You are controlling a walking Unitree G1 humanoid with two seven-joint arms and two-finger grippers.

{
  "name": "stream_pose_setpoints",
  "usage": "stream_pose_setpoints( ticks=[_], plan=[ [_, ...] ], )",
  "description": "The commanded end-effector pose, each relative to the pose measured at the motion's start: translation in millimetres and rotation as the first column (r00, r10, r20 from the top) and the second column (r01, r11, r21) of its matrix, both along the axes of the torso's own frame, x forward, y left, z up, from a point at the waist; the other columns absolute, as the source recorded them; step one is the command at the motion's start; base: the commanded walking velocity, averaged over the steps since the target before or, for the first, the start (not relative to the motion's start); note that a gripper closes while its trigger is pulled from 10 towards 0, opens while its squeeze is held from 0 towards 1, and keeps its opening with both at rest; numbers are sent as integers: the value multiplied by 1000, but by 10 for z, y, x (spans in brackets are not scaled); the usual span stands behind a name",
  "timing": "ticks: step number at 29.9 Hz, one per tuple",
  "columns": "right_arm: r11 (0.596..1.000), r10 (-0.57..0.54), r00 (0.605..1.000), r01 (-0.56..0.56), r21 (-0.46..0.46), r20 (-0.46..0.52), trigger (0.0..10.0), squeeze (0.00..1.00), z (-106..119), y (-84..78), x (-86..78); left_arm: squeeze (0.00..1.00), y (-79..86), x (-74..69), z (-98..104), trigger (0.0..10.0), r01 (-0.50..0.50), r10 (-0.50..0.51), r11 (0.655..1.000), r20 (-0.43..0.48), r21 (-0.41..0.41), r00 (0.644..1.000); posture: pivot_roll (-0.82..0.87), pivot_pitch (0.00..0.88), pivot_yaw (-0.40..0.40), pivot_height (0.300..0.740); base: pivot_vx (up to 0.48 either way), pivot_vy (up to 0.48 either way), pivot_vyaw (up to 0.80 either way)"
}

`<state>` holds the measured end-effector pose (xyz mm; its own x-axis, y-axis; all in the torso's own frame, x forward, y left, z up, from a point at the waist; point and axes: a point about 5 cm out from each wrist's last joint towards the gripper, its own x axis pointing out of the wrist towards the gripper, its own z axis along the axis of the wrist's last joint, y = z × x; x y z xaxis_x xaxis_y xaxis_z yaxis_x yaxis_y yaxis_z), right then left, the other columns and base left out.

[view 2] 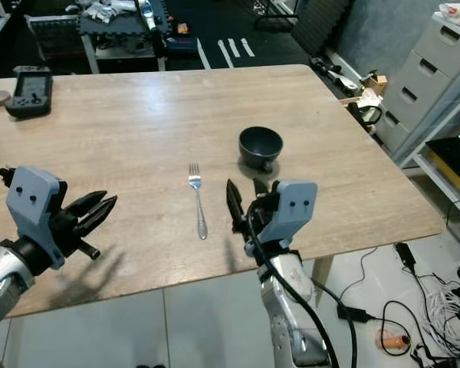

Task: Setting the table

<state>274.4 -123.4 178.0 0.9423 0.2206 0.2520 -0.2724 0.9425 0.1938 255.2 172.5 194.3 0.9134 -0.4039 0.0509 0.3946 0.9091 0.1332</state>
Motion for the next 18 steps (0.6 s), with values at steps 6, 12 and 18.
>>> stream_pose_setpoints(
  ticks=[6, 12, 18],
  plan=[
    [1000, -19, 999, 20, 12, -31, 10000, 0, -60, -19, 44, 0, 30, 50, -62, 10000, -99, 99, 995, -6, -20, 995, 54, 56, 35, 740, 0, 0, 0],
    [999, -36, 998, 36, 11, -42, 10000, 0, -83, -29, 62, 0, 32, 76, -65, 10000, -129, 129, 991, 1, -32, 992, 52, 54, 38, 740, 0, 0, 0],
    [999, -37, 998, 37, 6, -50, 10000, 0, -108, -20, 71, 0, 25, 77, -74, 10000, -137, 137, 990, 2, -35, 991, 54, 57, 37, 740, -387, 0, 0]
  ],
)
